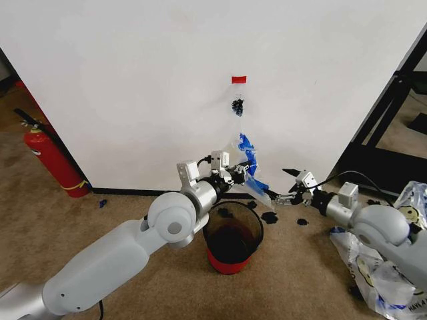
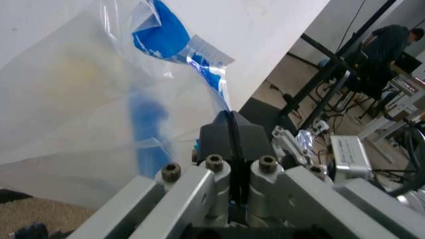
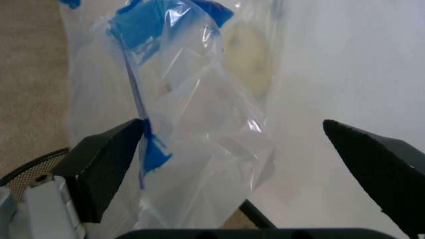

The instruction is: Pick up the garbage bag from the wall and place it over the trash bin.

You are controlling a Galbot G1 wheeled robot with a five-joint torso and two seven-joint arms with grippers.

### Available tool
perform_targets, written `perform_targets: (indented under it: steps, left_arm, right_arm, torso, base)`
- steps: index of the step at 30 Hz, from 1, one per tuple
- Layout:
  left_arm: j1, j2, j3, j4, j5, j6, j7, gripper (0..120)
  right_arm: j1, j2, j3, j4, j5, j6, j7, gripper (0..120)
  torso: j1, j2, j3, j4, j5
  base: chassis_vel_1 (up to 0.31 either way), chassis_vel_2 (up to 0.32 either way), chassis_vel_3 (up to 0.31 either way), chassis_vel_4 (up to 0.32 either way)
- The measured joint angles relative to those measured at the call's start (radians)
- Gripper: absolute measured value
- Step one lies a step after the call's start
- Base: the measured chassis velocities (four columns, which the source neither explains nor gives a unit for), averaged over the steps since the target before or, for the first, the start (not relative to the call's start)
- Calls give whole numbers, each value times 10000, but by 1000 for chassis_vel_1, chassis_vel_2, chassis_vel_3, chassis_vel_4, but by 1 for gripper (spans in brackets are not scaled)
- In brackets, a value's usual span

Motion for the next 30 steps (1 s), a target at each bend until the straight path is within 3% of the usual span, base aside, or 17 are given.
perform_targets:
  steps: [7,30]
  left_arm:
    - [33,68,0,-90,-31,13,-26,0]
    - [34,175,-28,-144,-72,15,-61,0]
  right_arm:
    - [1119,179,-1053,-258,11,-93,-133,94]
    - [996,220,-1315,-279,-177,79,-413,14]
  torso:
    - [0,0,0,1,-1]
    - [0,0,0,0,0]
  base:
    - [0,0,0,0]
    - [0,0,0,0]
